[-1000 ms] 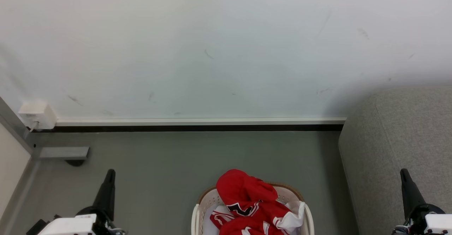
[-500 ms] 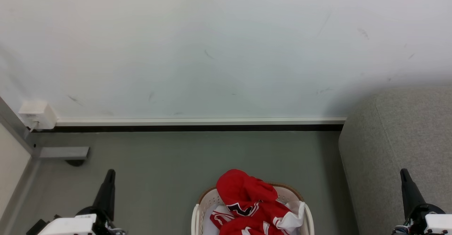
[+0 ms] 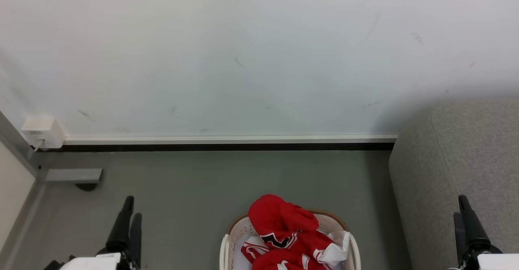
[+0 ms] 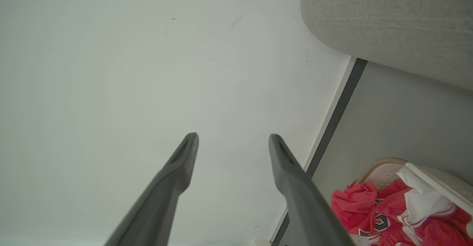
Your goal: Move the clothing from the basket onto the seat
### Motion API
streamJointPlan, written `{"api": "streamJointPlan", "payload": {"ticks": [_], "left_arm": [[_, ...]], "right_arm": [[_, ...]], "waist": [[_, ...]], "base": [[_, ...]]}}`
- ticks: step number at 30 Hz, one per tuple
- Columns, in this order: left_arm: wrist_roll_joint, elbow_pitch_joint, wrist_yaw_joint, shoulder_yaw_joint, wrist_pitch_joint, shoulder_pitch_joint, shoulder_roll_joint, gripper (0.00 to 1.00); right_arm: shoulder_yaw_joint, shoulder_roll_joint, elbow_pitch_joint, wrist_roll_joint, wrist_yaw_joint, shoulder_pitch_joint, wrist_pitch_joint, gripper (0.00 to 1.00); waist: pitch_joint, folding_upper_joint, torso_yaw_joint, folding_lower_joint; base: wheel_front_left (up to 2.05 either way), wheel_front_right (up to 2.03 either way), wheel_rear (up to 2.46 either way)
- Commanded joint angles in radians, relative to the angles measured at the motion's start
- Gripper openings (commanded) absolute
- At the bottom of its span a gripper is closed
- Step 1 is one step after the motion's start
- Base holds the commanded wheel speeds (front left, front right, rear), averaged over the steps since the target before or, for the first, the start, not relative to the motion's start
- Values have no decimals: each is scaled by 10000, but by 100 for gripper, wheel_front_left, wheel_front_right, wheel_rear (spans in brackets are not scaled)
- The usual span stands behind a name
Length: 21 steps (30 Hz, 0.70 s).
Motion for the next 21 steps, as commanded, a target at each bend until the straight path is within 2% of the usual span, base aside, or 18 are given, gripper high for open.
{"api": "streamJointPlan", "payload": {"ticks": [1,12,21], "left_arm": [[220,-168,-35,-61,-138,-134,66,100],[2026,-278,11,-220,-629,-55,78,100],[3722,-603,293,-370,-983,66,86,100]], "right_arm": [[40,-94,-194,-393,-2,-79,-134,100],[240,-108,-643,-2886,-4,52,-626,100],[491,-118,-1071,-4994,-5,194,-982,100]], "waist": [[4,0,-2,0],[20,0,-13,0],[26,0,1,0]], "base": [[0,0,0],[0,0,0],[0,0,0]]}}
